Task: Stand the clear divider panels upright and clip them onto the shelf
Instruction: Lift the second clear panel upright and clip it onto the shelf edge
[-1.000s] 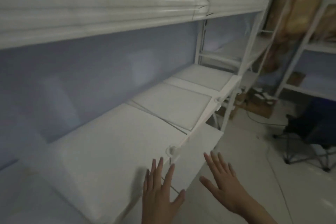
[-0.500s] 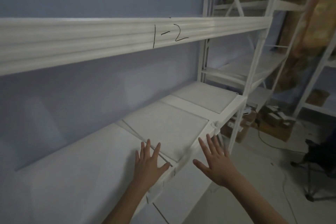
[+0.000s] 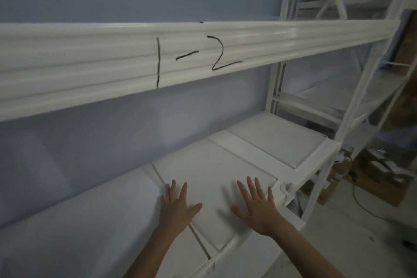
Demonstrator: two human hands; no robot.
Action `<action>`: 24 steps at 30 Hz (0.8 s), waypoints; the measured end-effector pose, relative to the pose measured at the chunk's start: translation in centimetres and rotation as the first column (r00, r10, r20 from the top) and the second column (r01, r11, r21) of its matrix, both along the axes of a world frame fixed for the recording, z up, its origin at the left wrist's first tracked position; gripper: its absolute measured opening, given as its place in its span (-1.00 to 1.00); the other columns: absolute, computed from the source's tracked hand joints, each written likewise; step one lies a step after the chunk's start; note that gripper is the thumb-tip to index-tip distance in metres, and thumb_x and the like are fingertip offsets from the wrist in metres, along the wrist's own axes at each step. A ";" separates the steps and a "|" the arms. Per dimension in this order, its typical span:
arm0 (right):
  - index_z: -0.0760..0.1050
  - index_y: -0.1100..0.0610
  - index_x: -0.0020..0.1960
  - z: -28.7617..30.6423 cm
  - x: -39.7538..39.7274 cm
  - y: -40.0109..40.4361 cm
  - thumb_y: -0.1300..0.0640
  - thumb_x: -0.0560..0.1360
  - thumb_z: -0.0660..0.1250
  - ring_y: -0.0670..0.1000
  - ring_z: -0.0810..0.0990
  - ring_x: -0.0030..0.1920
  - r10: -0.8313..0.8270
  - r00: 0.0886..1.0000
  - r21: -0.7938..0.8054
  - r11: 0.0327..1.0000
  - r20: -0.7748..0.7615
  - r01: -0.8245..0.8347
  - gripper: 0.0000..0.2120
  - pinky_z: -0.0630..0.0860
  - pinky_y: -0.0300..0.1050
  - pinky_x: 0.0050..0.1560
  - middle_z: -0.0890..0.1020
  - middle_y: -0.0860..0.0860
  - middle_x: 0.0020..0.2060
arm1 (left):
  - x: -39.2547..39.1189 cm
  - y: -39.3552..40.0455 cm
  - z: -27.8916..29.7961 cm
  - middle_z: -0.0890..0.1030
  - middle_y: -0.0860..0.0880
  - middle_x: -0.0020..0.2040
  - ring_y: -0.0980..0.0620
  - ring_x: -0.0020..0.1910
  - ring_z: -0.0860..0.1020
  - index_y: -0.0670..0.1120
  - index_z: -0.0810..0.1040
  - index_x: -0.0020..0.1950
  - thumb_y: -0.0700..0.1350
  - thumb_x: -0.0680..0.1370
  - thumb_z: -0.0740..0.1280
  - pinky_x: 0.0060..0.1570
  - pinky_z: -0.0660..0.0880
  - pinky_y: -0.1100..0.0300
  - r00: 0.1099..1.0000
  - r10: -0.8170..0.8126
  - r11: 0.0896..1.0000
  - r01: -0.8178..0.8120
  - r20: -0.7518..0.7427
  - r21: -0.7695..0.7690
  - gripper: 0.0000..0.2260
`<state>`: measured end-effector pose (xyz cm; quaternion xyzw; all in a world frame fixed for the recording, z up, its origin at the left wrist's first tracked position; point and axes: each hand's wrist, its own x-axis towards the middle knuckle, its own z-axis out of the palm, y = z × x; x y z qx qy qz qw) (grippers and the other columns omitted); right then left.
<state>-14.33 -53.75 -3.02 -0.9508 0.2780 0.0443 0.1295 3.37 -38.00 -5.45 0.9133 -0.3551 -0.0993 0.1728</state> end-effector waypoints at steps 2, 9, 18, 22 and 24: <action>-0.31 0.01 0.54 -0.3 1.3 -1.7 -0.57 -0.10 -0.64 0.14 -0.35 0.53 0.017 0.999 0.005 1.000 -0.032 -0.017 0.30 -0.32 0.23 0.46 -0.28 0.10 0.55 | 1.3 -0.8 0.1 -0.15 -0.15 0.55 -0.15 0.52 -0.17 0.00 -0.01 0.52 0.47 0.25 -0.03 0.48 -0.08 -0.08 0.998 0.060 0.998 -0.060 -0.023 -0.031 -0.06; -0.31 0.08 0.54 -1.3 5.0 -6.1 -0.59 -0.18 -0.64 0.15 -0.33 0.53 0.102 0.989 0.028 0.995 -0.111 -0.099 0.39 -0.28 0.22 0.48 -0.27 0.12 0.55 | 5.0 -1.6 0.0 -0.07 -0.28 0.52 -0.25 0.50 0.00 -0.14 0.05 0.50 0.13 0.51 0.30 0.46 0.13 -0.03 0.934 0.316 0.925 -0.342 -0.165 -0.166 -0.28; -0.23 0.04 0.55 -3.4 4.8 -7.7 -0.58 -0.17 -0.64 0.17 -0.27 0.55 0.227 0.965 0.062 0.973 -0.128 -0.221 0.39 -0.27 0.22 0.48 -0.20 0.14 0.56 | 4.2 -2.8 0.4 0.20 -0.23 0.45 -0.14 0.42 0.24 -0.19 0.25 0.41 -0.14 0.48 0.42 0.40 0.21 0.07 0.808 0.384 0.762 -0.550 -0.446 -0.342 -0.43; -0.23 0.01 0.56 -3.7 4.5 -8.4 -0.56 -0.16 -0.67 0.18 -0.29 0.54 0.287 0.947 0.049 0.958 -0.143 -0.283 0.37 -0.28 0.24 0.48 -0.21 0.14 0.56 | 3.2 -3.4 1.9 0.31 -0.19 0.40 -0.13 0.34 0.34 -0.17 0.36 0.35 -0.06 0.38 0.46 0.27 0.30 0.10 0.633 0.353 0.507 -0.748 -0.689 -0.428 -0.41; -0.22 0.01 0.56 -3.6 4.4 -8.4 -0.55 -0.16 -0.69 0.21 -0.29 0.54 0.311 0.936 0.045 0.950 -0.164 -0.308 0.38 -0.27 0.26 0.47 -0.22 0.16 0.56 | 3.1 -2.9 2.8 0.39 -0.16 0.34 -0.15 0.34 0.36 -0.22 0.37 0.34 -0.07 0.41 0.37 0.26 0.32 0.07 0.563 0.283 0.358 -0.813 -0.776 -0.460 -0.47</action>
